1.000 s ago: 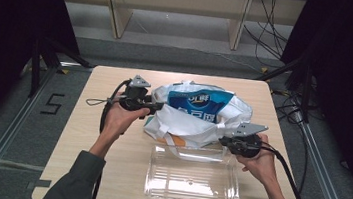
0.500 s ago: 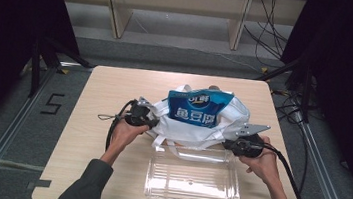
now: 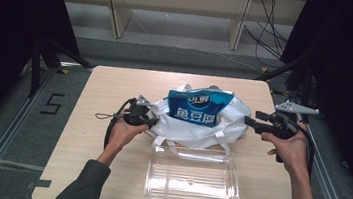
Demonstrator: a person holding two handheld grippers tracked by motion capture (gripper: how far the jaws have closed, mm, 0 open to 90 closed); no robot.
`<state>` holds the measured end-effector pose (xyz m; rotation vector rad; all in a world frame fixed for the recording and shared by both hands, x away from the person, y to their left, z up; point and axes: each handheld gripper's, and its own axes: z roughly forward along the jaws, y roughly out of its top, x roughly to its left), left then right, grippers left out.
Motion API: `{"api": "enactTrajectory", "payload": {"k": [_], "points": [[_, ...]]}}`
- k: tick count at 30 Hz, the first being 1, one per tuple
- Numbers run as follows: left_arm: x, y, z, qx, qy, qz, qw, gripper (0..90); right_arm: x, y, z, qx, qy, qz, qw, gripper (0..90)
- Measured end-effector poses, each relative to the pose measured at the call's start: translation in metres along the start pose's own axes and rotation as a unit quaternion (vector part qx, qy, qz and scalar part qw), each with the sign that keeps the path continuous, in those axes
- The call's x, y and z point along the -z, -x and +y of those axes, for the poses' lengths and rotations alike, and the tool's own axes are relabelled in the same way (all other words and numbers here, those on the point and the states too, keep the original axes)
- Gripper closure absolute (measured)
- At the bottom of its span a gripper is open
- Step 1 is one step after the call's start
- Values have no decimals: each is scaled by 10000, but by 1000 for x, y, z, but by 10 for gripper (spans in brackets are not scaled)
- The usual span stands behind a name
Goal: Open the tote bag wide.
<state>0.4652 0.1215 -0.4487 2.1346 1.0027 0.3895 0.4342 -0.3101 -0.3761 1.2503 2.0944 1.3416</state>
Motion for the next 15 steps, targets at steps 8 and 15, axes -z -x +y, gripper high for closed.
{"api": "enactTrajectory", "payload": {"k": [8, 15], "points": [[0, -2, -1, 8, 71, -47, 10000, 746, -32, 10, 2, 82, -602, -192, 9980, 769], [-8, -1, -4, 74, 59, -38, 9999, 754, -49, 20, -24, 625, -1331, -606, 9873, 859]]}}
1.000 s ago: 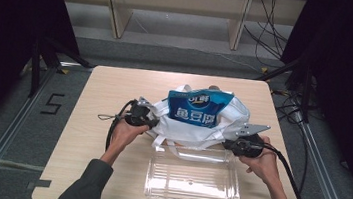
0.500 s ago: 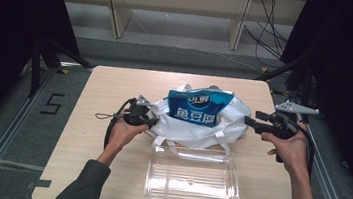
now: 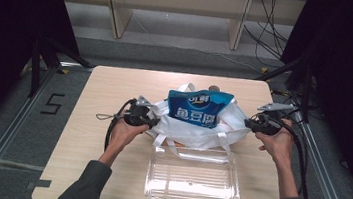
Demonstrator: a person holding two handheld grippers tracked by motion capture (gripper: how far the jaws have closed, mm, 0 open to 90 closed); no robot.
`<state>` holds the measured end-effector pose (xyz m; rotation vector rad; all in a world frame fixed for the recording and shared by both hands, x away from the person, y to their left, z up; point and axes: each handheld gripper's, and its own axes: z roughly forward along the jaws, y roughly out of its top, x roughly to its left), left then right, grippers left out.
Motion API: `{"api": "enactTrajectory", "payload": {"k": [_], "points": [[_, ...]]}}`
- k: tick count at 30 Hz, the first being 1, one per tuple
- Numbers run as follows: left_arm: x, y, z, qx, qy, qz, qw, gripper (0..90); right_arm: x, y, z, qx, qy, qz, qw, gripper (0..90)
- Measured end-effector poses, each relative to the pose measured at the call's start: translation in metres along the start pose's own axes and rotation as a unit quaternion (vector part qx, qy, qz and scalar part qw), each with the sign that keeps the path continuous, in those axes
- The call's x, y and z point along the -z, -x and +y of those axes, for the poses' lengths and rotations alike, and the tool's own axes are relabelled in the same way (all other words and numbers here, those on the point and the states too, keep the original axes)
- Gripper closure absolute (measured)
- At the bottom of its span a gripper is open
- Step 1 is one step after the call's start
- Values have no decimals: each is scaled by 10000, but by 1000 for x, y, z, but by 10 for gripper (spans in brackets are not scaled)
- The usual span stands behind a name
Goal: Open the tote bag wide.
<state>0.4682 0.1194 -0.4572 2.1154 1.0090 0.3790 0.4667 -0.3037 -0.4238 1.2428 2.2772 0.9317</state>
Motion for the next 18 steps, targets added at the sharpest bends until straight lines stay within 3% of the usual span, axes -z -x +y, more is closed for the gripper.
{"api": "enactTrajectory", "payload": {"k": [1, 2, 5, 9, 10, 11, 15, 16, 17, 18], "points": [[-2, 0, -1, 12, 5, -8, 10000, 757, -5, 1, -4, -87, -27, 45, 9999, 860], [-4, -1, -2, 36, -31, -15, 10000, 761, -15, 4, -11, -10, -100, 38, 9999, 860], [-18, -2, -10, 61, -227, 54, 9997, 764, -33, 4, -22, -98, -46, 89, 9999, 860], [-19, 0, -11, 69, -249, 58, 9996, 760, -47, -1, -27, 33, -194, 39, 9998, 860], [-16, 0, -10, 94, -240, 64, 9996, 743, -48, -2, -26, -10, -175, 30, 9998, 857], [-11, -1, -9, 106, -220, 78, 9997, 708, -44, 0, -24, 40, -319, 36, 9995, 852], [6, -3, -1, 119, -102, 72, 9999, 485, -31, 4, -20, -74, -69, -43, 9999, 780], [12, -4, 3, 152, -59, 36, 9999, 485, -25, 5, -18, -175, -12, -13, 9998, 761], [24, -5, 11, 192, 83, 77, 9998, 405, -14, 5, -13, -205, 126, -35, 9997, 709], [24, -5, 11, 192, 83, 77, 9998, 376, -14, 5, -13, -205, 126, -35, 9997, 709]]}}
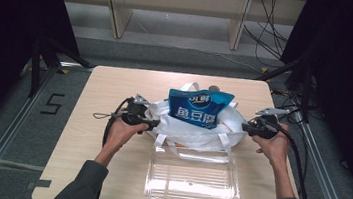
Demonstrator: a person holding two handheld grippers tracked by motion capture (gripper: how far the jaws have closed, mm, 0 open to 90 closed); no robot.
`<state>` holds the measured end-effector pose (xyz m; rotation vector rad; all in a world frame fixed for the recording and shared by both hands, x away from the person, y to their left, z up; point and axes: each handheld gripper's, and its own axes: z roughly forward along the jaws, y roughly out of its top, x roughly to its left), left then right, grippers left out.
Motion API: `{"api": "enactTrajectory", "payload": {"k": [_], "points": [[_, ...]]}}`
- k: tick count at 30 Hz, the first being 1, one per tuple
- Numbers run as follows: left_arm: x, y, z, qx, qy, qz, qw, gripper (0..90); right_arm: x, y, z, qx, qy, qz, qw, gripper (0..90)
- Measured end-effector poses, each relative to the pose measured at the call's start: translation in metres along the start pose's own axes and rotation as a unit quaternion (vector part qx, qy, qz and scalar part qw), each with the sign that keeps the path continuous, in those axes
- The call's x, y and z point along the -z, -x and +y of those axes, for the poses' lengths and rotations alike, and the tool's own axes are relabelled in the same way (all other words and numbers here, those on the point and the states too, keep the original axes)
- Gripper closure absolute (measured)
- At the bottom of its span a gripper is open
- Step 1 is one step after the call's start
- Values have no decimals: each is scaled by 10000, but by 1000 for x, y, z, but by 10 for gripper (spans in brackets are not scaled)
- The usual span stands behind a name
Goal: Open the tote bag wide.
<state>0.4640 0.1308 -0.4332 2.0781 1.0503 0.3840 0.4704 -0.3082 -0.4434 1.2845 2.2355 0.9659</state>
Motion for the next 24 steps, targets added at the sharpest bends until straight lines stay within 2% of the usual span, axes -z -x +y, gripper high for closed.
{"api": "enactTrajectory", "payload": {"k": [1, 2, 4, 5, 7, 8, 9, 10, 11, 12, 13, 14, 16, 17, 18, 19, 20, 21, 22, 23, 24], "points": [[9, 0, 8, 7, 134, -22, 9999, 369, 8, 1, 5, 163, 236, -19, 9996, 657], [12, 0, 11, -21, 165, 1, 9999, 353, 14, -2, 8, 64, 353, -35, 9994, 644], [15, 0, 15, -35, 225, 0, 9997, 336, 18, -3, 10, 115, 428, -20, 9990, 639], [20, 1, 22, -80, 278, 19, 9996, 328, 25, -7, 13, 128, 513, 45, 9986, 628], [21, 1, 25, -54, 335, 23, 9994, 326, 27, -9, 14, 165, 552, 106, 9983, 625], [22, 2, 29, -18, 384, 40, 9993, 323, 28, -13, 13, 41, 586, 132, 9982, 621], [21, 0, 36, -87, 349, 143, 9993, 330, 29, -18, 13, 130, 586, 274, 9978, 623], [21, 0, 36, -87, 349, 143, 9993, 339, 28, -21, 12, 175, 570, 369, 9975, 626], [15, -3, 42, -196, 216, 257, 9992, 345, 27, -22, 12, 275, 572, 425, 9971, 630], [15, -3, 42, -196, 216, 257, 9992, 347, 27, -22, 12, 275, 572, 425, 9971, 630], [12, -4, 44, -108, 260, 287, 9992, 347, 25, -25, 11, 353, 567, 461, 9967, 635], [5, -7, 49, -121, 245, 205, 9994, 408, 23, -32, 9, 356, 456, 536, 9969, 656], [2, -8, 51, -151, 228, 191, 9994, 509, 20, -34, 8, 412, 437, 577, 9965, 670], [-3, -10, 53, -100, 317, 101, 9994, 612, 15, -36, 6, 584, 385, 582, 9958, 723], [-3, -10, 53, -100, 317, 101, 9994, 652, 15, -36, 6, 584, 385, 582, 9958, 723], [-5, -11, 53, 4, 345, 176, 9992, 652, 12, -37, 4, 623, 310, 637, 9955, 773], [-11, -18, 52, 215, 301, 189, 9991, 784, 6, -39, 1, 778, 177, 709, 9943, 846], [-14, -22, 51, 373, 282, 121, 9988, 807, 3, -41, -2, 831, 72, 710, 9940, 865], [-17, -25, 50, 485, 258, 101, 9984, 821, 0, -44, -5, 783, -7, 691, 9945, 880], [-17, -25, 50, 485, 258, 101, 9984, 830, 0, -44, -5, 783, -7, 691, 9945, 880], [-23, -29, 48, 571, 202, 156, 9980, 837, -5, -44, -8, 925, -217, 666, 9932, 899]]}}
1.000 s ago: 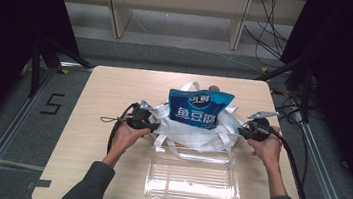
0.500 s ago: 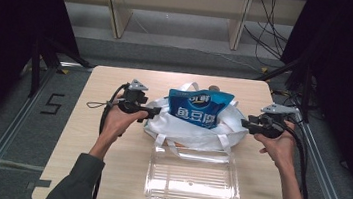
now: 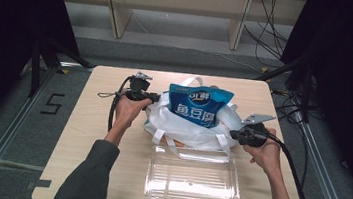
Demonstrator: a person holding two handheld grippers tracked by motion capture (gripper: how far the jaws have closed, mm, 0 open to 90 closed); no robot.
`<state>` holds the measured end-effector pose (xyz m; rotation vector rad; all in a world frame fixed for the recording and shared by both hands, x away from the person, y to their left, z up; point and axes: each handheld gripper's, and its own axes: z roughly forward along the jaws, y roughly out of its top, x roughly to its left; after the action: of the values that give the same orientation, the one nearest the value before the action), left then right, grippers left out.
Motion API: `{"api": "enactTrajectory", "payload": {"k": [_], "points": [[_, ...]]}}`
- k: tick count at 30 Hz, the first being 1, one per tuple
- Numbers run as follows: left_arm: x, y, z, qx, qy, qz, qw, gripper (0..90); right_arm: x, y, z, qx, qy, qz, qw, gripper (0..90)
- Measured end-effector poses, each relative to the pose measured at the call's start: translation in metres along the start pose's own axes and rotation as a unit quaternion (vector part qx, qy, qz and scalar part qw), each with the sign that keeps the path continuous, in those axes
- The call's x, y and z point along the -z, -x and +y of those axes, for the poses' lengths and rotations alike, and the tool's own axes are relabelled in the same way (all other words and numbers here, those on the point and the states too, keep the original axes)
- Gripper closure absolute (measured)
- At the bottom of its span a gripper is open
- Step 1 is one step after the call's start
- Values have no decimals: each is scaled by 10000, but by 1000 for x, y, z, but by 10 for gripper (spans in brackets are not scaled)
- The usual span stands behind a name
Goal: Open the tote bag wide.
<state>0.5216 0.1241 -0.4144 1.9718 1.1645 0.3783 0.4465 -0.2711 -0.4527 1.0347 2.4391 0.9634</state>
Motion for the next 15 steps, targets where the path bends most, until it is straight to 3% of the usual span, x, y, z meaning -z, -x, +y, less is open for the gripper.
{"api": "enactTrajectory", "payload": {"k": [1, 3, 4, 6, 7, 9, 14, 15], "points": [[0, 0, 0, 0, 0, 0, 10000, 840, -5, -1, -2, 2, 103, -38, 9999, 900], [-11, -6, -4, 151, -146, 0, 9998, 841, -9, -1, -5, 30, -50, 2, 10000, 900], [-24, -5, -10, 218, -301, 52, 9993, 846, -14, -3, -9, -127, -142, 17, 9998, 900], [-29, -4, -13, 216, -363, 75, 9991, 854, -16, -1, -10, -117, -129, 17, 9998, 900], [-41, -1, -23, 231, -529, 57, 9983, 857, -18, 2, -13, -143, -224, 78, 9996, 900], [-48, 1, -30, 240, -620, 9, 9978, 859, -21, 2, -16, -185, -199, 111, 9996, 900], [-42, 1, -33, 135, -530, 79, 9985, 814, -19, 1, -15, -182, -253, 84, 9995, 900], [-33, -1, -30, 109, -447, 57, 9989, 782, -14, 2, -13, -286, -100, 57, 9995, 865]]}}
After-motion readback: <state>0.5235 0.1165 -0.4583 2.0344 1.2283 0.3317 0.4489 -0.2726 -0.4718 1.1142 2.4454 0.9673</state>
